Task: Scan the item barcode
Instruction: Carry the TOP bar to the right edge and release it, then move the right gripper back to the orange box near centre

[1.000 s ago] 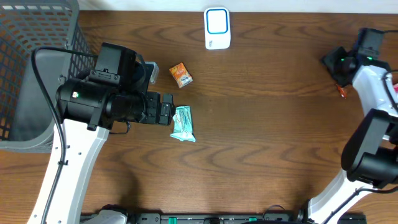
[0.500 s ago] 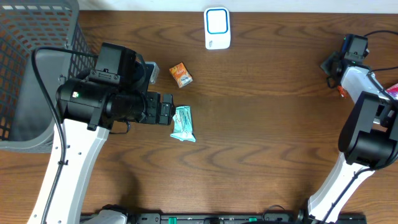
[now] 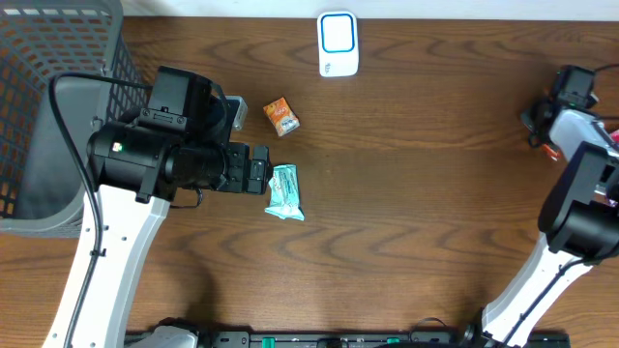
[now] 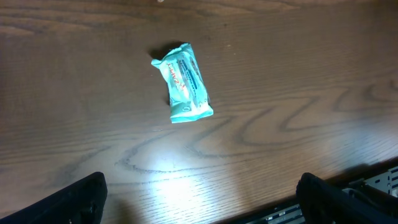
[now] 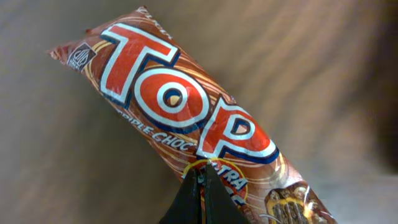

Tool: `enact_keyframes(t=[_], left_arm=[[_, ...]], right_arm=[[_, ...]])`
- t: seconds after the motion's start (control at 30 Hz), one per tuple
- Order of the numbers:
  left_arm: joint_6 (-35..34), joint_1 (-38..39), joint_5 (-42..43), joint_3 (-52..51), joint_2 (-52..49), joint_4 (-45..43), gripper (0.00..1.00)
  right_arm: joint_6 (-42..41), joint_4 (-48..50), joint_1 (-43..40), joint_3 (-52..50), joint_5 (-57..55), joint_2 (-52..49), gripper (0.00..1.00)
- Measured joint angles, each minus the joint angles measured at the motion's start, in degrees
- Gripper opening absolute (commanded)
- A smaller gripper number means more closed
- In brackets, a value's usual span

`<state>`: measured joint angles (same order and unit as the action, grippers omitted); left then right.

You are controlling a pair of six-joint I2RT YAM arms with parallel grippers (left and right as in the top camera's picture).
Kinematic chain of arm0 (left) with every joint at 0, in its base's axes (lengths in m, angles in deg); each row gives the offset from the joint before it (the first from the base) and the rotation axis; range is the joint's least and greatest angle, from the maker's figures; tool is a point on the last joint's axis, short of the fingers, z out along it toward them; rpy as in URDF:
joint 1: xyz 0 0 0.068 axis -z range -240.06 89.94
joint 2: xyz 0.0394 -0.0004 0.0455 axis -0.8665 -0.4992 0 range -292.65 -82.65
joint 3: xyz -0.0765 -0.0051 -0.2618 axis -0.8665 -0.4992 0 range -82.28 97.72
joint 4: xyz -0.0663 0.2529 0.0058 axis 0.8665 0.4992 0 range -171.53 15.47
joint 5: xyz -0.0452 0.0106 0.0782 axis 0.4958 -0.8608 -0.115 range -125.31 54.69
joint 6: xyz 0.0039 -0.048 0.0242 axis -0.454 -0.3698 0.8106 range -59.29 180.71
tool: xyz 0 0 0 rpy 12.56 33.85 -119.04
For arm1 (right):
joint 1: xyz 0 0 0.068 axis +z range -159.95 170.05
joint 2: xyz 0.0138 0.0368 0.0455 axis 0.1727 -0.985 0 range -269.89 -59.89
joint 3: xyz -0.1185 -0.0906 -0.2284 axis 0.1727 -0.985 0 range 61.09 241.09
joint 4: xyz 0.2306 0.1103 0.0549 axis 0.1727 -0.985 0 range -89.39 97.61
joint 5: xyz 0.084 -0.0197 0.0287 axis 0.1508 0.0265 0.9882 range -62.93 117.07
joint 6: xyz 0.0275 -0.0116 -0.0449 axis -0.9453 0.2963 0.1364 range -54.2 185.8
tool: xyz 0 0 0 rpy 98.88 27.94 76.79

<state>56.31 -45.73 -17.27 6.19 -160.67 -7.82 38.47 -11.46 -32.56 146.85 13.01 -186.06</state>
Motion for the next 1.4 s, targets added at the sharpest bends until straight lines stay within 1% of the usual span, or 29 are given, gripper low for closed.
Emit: enact_keyframes(t=[0.2, 0.23, 0.27, 0.37, 0.4, 0.43, 0.47, 0.5, 0.53, 0.57, 0.6, 0.73, 0.77, 0.9, 1.0, 1.17, 1.23, 1.4], left_arm=[[-0.02, 0.0, 0.0, 0.0, 0.0, 0.0, 0.98], [-0.02, 0.0, 0.0, 0.0, 0.0, 0.0, 0.98], [-0.02, 0.0, 0.0, 0.0, 0.0, 0.0, 0.98], [0.0, 0.0, 0.0, 0.0, 0.0, 0.0, 0.98], [-0.02, 0.0, 0.02, 0.0, 0.0, 0.02, 0.98], [-0.02, 0.0, 0.02, 0.0, 0.0, 0.02, 0.98], [-0.02, 0.0, 0.0, 0.0, 0.0, 0.0, 0.98], [-0.02, 0.0, 0.0, 0.0, 0.0, 0.0, 0.98], [0.0, 0.0, 0.0, 0.0, 0.0, -0.02, 0.98], [-0.02, 0.0, 0.0, 0.0, 0.0, 0.0, 0.98], [-0.02, 0.0, 0.0, 0.0, 0.0, 0.0, 0.98], [0.0, 0.0, 0.0, 0.0, 0.0, 0.0, 0.98], [0.0, 0.0, 0.0, 0.0, 0.0, -0.02, 0.98], [-0.02, 0.0, 0.0, 0.0, 0.0, 0.0, 0.98], [0.0, 0.0, 0.0, 0.0, 0.0, 0.0, 0.98], [-0.02, 0.02, 0.02, 0.0, 0.0, 0.02, 0.97], [-0.02, 0.04, 0.0, 0.0, 0.0, -0.02, 0.98], [-0.02, 0.02, 0.0, 0.0, 0.0, -0.02, 0.98]], right_arm=[[1.57, -3.37, -3.15, -0.04, 0.04, 1.75, 0.01], [1.92, -3.54, -3.19, -0.11, 0.61, 2.6, 0.02], [2.14, -3.65, -3.13, -0.15, 1.36, 3.56, 0.13], [2.73, -3.85, -2.38, -0.22, 5.25, 9.05, 0.27], [2.89, -4.28, -1.92, -0.22, 7.32, 11.93, 0.35], [2.62, -4.98, -1.49, -0.22, 9.51, 14.53, 0.38], [2.27, -5.95, -1.03, -0.2, 11.02, 17.05, 0.38], [1.75, -7.65, -0.39, -0.2, 13.27, 19.78, 0.42], [1.07, -10.05, 0.59, -0.15, 16.28, 22.97, 0.5], [0.59, -12.2, 1.64, 0.02, 19.02, 25.29, 0.75], [0.09, -14.73, 3.06, 0.31, 22.58, 27.45, 0.98], [-0.94, -24.85, 9.29, 0.66, 31.87, 29.24, 0.99], [-1.2, -28.13, 12.72, 0.2, 34.64, 28.61, 0.99], [-1.4, -33.35, 21.0, -1.16, 37.09, 27.28, 0.99], [-1.66, -32.2, 30.27, -3.43, 37.86, 26.14, 0.99], [-1.77, -27.58, 40.83, -8.33, 34.53, 25.79, 0.99], [-1.77, -27.56, 44.02, -9.38, 33.68, 25.53, 0.99], [-1.75, -24.85, 48.5, -9.75, 32.35, 25.33, 0.99]])
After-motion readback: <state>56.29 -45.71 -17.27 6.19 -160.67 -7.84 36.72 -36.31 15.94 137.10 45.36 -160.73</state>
